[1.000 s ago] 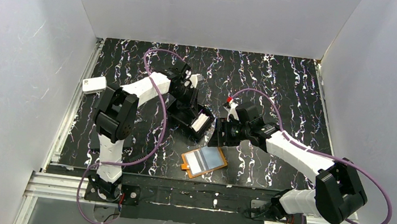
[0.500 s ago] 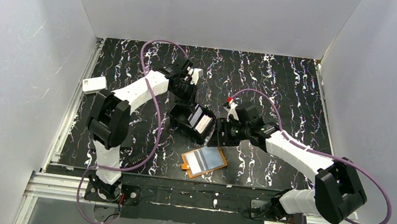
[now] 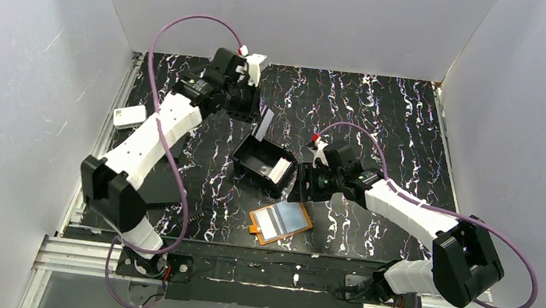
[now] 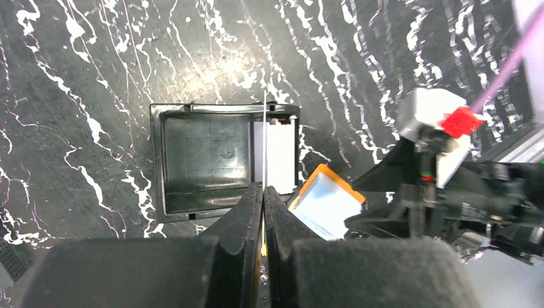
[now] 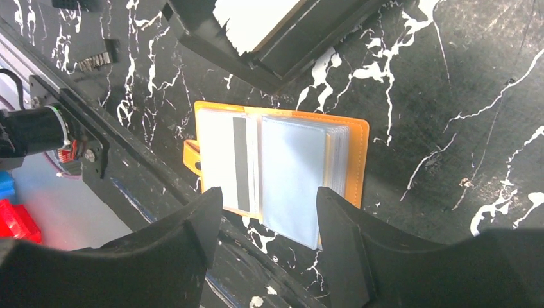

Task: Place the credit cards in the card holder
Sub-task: Pick up the credit card from the storage box, then insert the credit card into the card holder.

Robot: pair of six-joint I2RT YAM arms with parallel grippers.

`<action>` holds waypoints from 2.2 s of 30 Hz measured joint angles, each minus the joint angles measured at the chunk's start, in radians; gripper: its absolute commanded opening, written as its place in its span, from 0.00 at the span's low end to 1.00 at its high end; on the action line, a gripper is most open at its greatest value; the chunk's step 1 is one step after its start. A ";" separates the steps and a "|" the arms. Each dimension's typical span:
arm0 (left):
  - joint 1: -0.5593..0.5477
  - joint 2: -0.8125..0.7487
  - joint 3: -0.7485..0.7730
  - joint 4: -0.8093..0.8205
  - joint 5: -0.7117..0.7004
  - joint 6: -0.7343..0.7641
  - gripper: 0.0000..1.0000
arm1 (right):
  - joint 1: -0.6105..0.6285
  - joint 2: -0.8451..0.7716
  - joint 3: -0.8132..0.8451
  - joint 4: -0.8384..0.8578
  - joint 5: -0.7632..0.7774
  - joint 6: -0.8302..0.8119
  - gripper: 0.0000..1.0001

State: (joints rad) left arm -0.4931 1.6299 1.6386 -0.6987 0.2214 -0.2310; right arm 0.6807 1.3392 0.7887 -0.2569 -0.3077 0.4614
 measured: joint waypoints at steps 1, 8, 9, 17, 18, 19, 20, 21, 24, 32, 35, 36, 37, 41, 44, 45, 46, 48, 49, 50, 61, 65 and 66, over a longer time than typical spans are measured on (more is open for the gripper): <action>0.000 -0.020 0.003 -0.001 0.001 -0.003 0.00 | 0.000 0.001 0.000 -0.007 0.000 -0.003 0.65; 0.028 -0.254 -0.140 0.074 0.182 -0.126 0.00 | -0.012 -0.079 -0.037 0.192 -0.169 0.095 0.76; 0.045 -0.303 -0.207 0.109 0.238 -0.168 0.00 | -0.018 -0.123 -0.051 0.277 -0.213 0.152 0.74; 0.071 -0.481 -0.556 0.516 0.560 -0.532 0.00 | -0.098 -0.071 -0.044 0.923 -0.375 0.641 0.22; 0.071 -0.488 -0.583 0.560 0.577 -0.566 0.01 | -0.098 -0.064 -0.045 0.985 -0.377 0.693 0.01; 0.071 -0.491 -0.602 0.591 0.590 -0.593 0.09 | -0.098 -0.056 -0.047 1.040 -0.378 0.724 0.01; 0.071 -0.491 -0.605 0.595 0.592 -0.598 0.12 | -0.098 -0.055 -0.047 1.046 -0.377 0.734 0.01; 0.071 -0.491 -0.611 0.605 0.597 -0.607 0.15 | -0.098 -0.050 -0.048 1.069 -0.380 0.759 0.01; 0.071 -0.489 -0.628 0.634 0.612 -0.653 0.21 | -0.098 -0.046 -0.051 1.110 -0.385 0.786 0.01; 0.056 -0.487 -0.661 0.665 0.621 -0.700 0.00 | -0.098 -0.041 -0.067 1.104 -0.400 0.788 0.54; 0.051 -0.489 -0.661 0.577 0.568 -0.636 0.00 | -0.104 -0.056 -0.023 0.795 -0.355 0.600 0.72; 0.049 -0.491 -0.660 0.519 0.536 -0.600 0.00 | -0.105 -0.058 -0.002 0.678 -0.323 0.536 0.72; 0.048 -0.492 -0.660 0.472 0.514 -0.575 0.00 | -0.106 -0.061 0.023 0.541 -0.278 0.446 0.72; 0.039 -0.523 -0.713 0.350 0.439 -0.509 0.00 | -0.117 -0.065 0.028 0.206 -0.172 0.199 0.64; -0.057 -0.570 -0.843 0.319 0.385 -0.515 0.00 | -0.118 -0.068 -0.087 0.027 -0.138 0.075 0.68; -0.099 -0.578 -0.891 0.383 0.357 -0.537 0.00 | -0.117 -0.074 -0.116 0.026 -0.135 0.063 0.69; -0.133 -0.580 -0.939 0.427 0.343 -0.563 0.00 | -0.116 -0.079 -0.135 0.020 -0.132 0.058 0.70; -0.186 -0.569 -1.027 0.499 0.332 -0.610 0.00 | -0.113 -0.083 -0.174 0.019 -0.125 0.054 0.70; -0.200 -0.558 -1.063 0.529 0.325 -0.633 0.00 | -0.109 -0.083 -0.188 0.023 -0.120 0.054 0.70; -0.206 -0.547 -1.095 0.558 0.314 -0.652 0.00 | -0.105 -0.083 -0.203 0.027 -0.113 0.054 0.70; -0.250 -0.518 -1.173 0.736 0.222 -0.752 0.00 | -0.072 -0.079 -0.280 0.150 -0.053 0.090 0.63; -0.251 -0.520 -1.197 0.748 0.210 -0.764 0.00 | -0.045 -0.080 -0.308 0.192 -0.024 0.138 0.59; -0.251 -0.520 -1.200 0.748 0.211 -0.764 0.00 | -0.035 -0.080 -0.308 0.200 -0.014 0.147 0.58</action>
State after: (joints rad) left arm -0.7437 1.1103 0.4385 0.0490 0.4324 -0.9955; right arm 0.6453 1.2594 0.4805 -0.0574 -0.3222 0.6083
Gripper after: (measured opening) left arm 0.010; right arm 0.615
